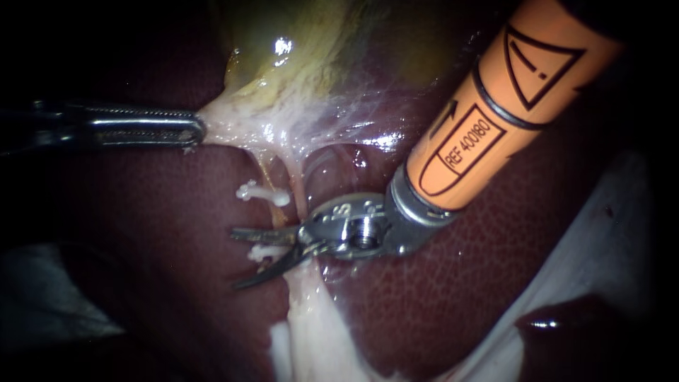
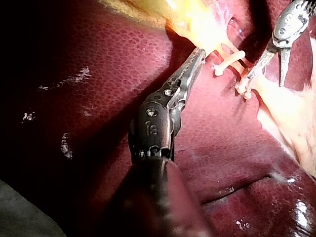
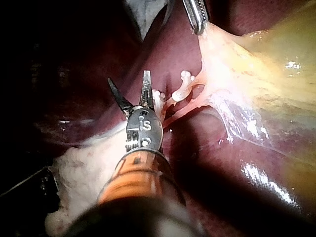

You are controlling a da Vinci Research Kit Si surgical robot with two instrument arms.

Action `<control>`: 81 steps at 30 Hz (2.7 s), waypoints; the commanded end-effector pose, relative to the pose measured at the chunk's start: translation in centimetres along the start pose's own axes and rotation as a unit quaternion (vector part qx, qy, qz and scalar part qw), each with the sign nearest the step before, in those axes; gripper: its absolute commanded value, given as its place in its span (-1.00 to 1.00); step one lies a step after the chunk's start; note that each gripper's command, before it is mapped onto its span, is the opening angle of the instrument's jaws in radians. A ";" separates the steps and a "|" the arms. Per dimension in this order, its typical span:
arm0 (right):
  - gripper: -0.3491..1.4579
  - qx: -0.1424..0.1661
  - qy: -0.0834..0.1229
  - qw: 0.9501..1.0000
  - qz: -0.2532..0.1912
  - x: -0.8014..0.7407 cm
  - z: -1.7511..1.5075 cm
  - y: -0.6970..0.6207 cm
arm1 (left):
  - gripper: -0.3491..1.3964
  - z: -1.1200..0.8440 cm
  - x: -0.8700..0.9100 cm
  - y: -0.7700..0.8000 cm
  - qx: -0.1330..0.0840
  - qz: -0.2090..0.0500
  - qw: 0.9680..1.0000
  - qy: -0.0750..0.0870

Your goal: Go to the cutting position left tube

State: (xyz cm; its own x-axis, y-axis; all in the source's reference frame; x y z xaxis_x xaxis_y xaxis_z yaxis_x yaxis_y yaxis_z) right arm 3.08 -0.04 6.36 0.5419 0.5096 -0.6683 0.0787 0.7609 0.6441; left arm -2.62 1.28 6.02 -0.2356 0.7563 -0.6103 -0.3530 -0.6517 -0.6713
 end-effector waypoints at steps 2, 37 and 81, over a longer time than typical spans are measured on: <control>0.49 -0.001 0.000 1.000 0.000 0.00 0.00 0.00 | -1.00 0.00 0.00 0.00 0.000 0.000 1.000 0.000; 0.60 0.014 -0.033 0.999 0.031 -0.75 -0.22 0.50 | -1.00 -0.03 0.00 0.01 -0.001 0.000 1.000 0.000; 0.82 0.060 0.070 0.994 0.053 -0.35 0.51 0.51 | -1.00 -0.02 0.00 0.01 0.000 0.000 1.000 0.000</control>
State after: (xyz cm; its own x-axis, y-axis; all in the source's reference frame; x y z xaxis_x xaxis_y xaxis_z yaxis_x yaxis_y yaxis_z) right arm 3.36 -0.04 7.10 0.4314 0.6449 -0.6308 0.1290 0.6480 0.7507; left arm -2.61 1.27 6.01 -0.2358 0.7563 -0.6102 -0.3529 -0.6517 -0.6714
